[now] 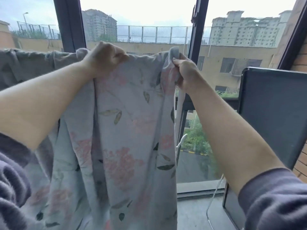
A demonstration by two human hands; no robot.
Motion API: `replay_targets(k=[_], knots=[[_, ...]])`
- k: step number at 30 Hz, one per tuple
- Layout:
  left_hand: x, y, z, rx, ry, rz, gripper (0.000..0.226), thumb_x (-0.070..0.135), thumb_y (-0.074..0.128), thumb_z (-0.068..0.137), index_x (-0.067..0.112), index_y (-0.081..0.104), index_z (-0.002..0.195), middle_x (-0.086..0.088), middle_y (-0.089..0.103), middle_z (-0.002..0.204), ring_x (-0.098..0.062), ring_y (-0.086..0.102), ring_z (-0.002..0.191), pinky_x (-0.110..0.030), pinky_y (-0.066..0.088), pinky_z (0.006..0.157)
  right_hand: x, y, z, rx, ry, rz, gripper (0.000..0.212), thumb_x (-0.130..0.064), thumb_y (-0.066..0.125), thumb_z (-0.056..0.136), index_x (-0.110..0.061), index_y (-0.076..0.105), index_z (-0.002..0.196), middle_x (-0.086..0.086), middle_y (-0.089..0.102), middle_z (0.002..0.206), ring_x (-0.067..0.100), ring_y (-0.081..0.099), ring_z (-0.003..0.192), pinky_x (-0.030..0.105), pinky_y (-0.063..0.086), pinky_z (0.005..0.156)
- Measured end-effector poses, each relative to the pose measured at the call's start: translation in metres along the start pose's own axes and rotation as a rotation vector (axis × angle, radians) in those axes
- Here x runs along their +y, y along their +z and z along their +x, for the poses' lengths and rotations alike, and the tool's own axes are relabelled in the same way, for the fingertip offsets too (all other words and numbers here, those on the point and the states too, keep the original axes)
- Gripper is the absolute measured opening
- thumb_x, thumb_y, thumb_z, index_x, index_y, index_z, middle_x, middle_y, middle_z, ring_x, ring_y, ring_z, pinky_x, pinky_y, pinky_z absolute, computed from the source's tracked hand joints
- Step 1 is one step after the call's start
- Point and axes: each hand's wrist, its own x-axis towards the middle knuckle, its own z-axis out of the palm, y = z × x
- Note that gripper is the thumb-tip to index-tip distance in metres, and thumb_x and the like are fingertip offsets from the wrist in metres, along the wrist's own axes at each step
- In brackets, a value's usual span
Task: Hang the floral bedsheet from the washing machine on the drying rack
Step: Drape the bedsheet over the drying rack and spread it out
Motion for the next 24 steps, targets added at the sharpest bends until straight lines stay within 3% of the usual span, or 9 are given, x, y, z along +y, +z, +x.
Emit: replay_targets(k=[4, 7, 10, 12, 16, 19, 21, 22, 24], knots=[[0.000, 0.001, 0.005, 0.069, -0.077, -0.001, 0.031, 0.026, 0.051, 0.097, 0.002, 0.064, 0.084, -0.010, 0.057, 0.073, -0.026, 0.054, 0.074, -0.032, 0.040, 0.072, 0.007, -0.004, 0.002, 0.058, 0.002, -0.050, 0.029, -0.001, 0.039, 0.096, -0.014, 0.064, 0.099, 0.008, 0.066, 0.079, 0.016, 0.063, 0.064, 0.030, 0.053, 0.060], [-0.002, 0.006, 0.014, 0.211, -0.291, -0.018, 0.032, 0.023, 0.045, 0.099, 0.000, 0.064, 0.088, -0.018, 0.062, 0.084, -0.030, 0.059, 0.083, -0.029, 0.036, 0.068, 0.009, -0.005, 0.005, 0.156, -0.038, -0.083, 0.026, 0.002, 0.044, 0.090, -0.008, 0.068, 0.092, 0.009, 0.064, 0.075, 0.020, 0.061, 0.067, 0.034, 0.050, 0.061], [-0.004, 0.007, 0.021, 0.089, -0.308, 0.015, 0.031, 0.026, 0.045, 0.099, 0.003, 0.063, 0.089, -0.017, 0.064, 0.090, -0.033, 0.061, 0.090, -0.034, 0.041, 0.071, 0.012, -0.010, 0.004, 0.179, -0.097, -0.348, 0.025, -0.002, 0.048, 0.086, -0.011, 0.067, 0.075, 0.007, 0.063, 0.075, 0.020, 0.057, 0.072, 0.033, 0.046, 0.062], [0.001, 0.005, 0.019, -0.025, -0.238, 0.081, 0.032, 0.032, 0.043, 0.099, 0.008, 0.065, 0.099, -0.015, 0.065, 0.097, -0.032, 0.059, 0.092, -0.038, 0.046, 0.077, 0.014, -0.014, 0.002, 0.160, -0.073, -0.427, 0.018, -0.007, 0.050, 0.087, -0.012, 0.066, 0.081, 0.008, 0.064, 0.082, 0.021, 0.058, 0.074, 0.035, 0.049, 0.066], [0.000, 0.002, 0.005, -0.057, -0.178, 0.073, 0.033, 0.045, 0.044, 0.097, 0.018, 0.059, 0.108, -0.002, 0.061, 0.098, -0.025, 0.057, 0.088, -0.038, 0.044, 0.077, 0.017, -0.017, 0.002, 0.093, 0.037, -0.270, 0.017, -0.016, 0.059, 0.090, -0.014, 0.067, 0.105, 0.006, 0.068, 0.094, 0.019, 0.063, 0.078, 0.038, 0.056, 0.075], [-0.004, -0.002, 0.002, 0.062, -0.164, 0.025, 0.025, 0.032, 0.052, 0.096, 0.012, 0.066, 0.100, -0.011, 0.068, 0.094, -0.031, 0.062, 0.090, -0.038, 0.048, 0.081, 0.011, -0.012, 0.006, 0.067, 0.037, -0.170, 0.021, -0.006, 0.055, 0.092, -0.012, 0.067, 0.108, 0.011, 0.068, 0.096, 0.022, 0.065, 0.079, 0.040, 0.056, 0.080], [-0.004, -0.005, 0.009, 0.189, -0.254, -0.007, 0.025, 0.027, 0.051, 0.096, 0.008, 0.068, 0.099, -0.015, 0.069, 0.095, -0.033, 0.063, 0.091, -0.035, 0.048, 0.079, 0.005, -0.008, 0.010, 0.049, 0.003, -0.101, 0.026, 0.000, 0.048, 0.092, -0.013, 0.068, 0.105, 0.012, 0.069, 0.095, 0.021, 0.065, 0.078, 0.040, 0.055, 0.082], [-0.003, -0.007, 0.012, 0.229, -0.316, -0.008, 0.026, 0.026, 0.050, 0.097, 0.007, 0.067, 0.101, -0.016, 0.069, 0.098, -0.034, 0.062, 0.093, -0.035, 0.046, 0.079, 0.001, -0.007, 0.013, 0.071, -0.011, -0.140, 0.031, 0.002, 0.046, 0.091, -0.014, 0.068, 0.106, 0.011, 0.069, 0.095, 0.021, 0.065, 0.079, 0.039, 0.055, 0.081], [0.001, -0.005, 0.017, 0.161, -0.394, 0.072, 0.029, 0.026, 0.046, 0.098, 0.006, 0.066, 0.105, -0.018, 0.067, 0.103, -0.035, 0.060, 0.094, -0.037, 0.044, 0.078, -0.005, -0.007, 0.018, 0.173, -0.010, -0.466, 0.032, 0.000, 0.045, 0.089, -0.012, 0.067, 0.109, 0.008, 0.067, 0.091, 0.019, 0.062, 0.074, 0.034, 0.056, 0.069]])
